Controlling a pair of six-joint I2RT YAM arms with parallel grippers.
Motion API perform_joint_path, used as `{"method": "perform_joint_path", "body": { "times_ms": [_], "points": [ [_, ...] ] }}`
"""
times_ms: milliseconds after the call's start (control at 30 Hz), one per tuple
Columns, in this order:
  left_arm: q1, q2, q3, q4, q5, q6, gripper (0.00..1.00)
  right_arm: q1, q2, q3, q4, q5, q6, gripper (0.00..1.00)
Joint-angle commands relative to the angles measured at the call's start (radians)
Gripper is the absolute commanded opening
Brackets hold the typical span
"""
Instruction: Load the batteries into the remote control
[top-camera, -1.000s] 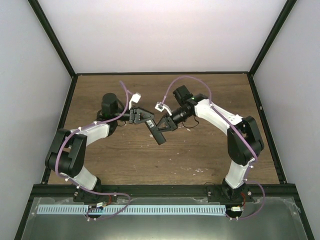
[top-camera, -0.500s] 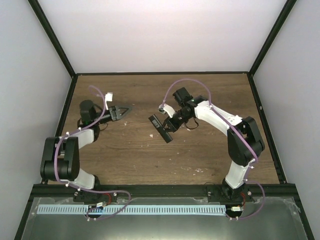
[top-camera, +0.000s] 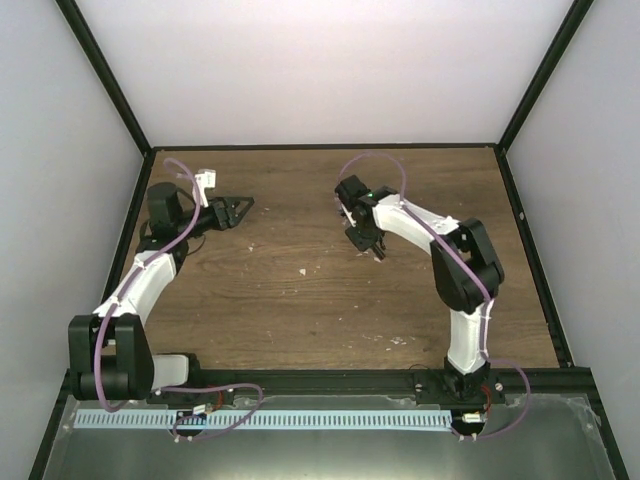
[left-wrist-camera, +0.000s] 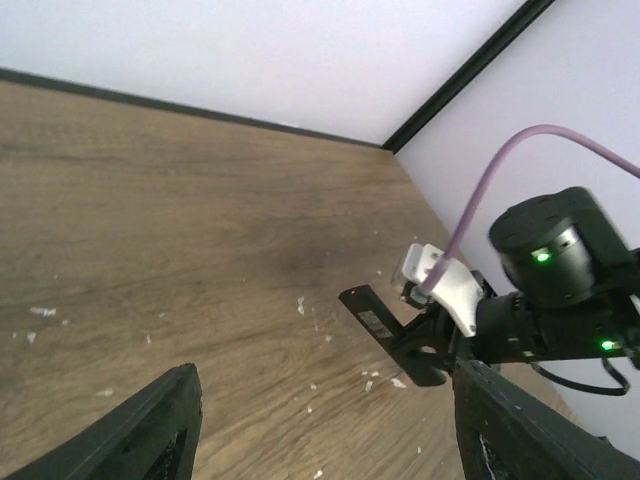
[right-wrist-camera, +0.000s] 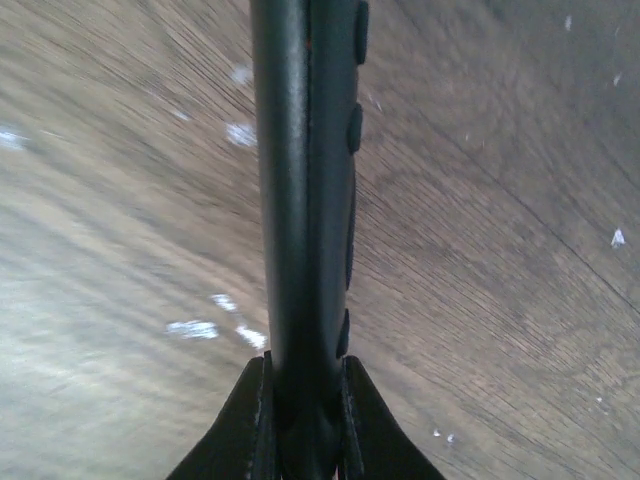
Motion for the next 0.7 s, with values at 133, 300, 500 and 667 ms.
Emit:
{"method": "perform_joint_path", "body": {
  "times_ms": [133,300,500,667],
  "points": [
    [0.001,0.007,0.008,-0.088,-0.009,0.048,0.70,0.033,0.117,0.037,0.007,0.285,0.008,0.01],
    [0.000,0.009,-0.002,-0.076,-0.006,0.038,0.70,0.048,0.144,0.009,0.037,0.319,0.004,0.01],
    [0.000,0.025,-0.001,-0.088,0.003,0.044,0.70,0.052,0.157,-0.023,0.066,0.326,0.008,0.11],
    [0.000,0.030,0.002,-0.093,-0.003,0.042,0.71,0.058,0.153,-0.037,0.081,0.307,0.006,0.20]
  ]
}}
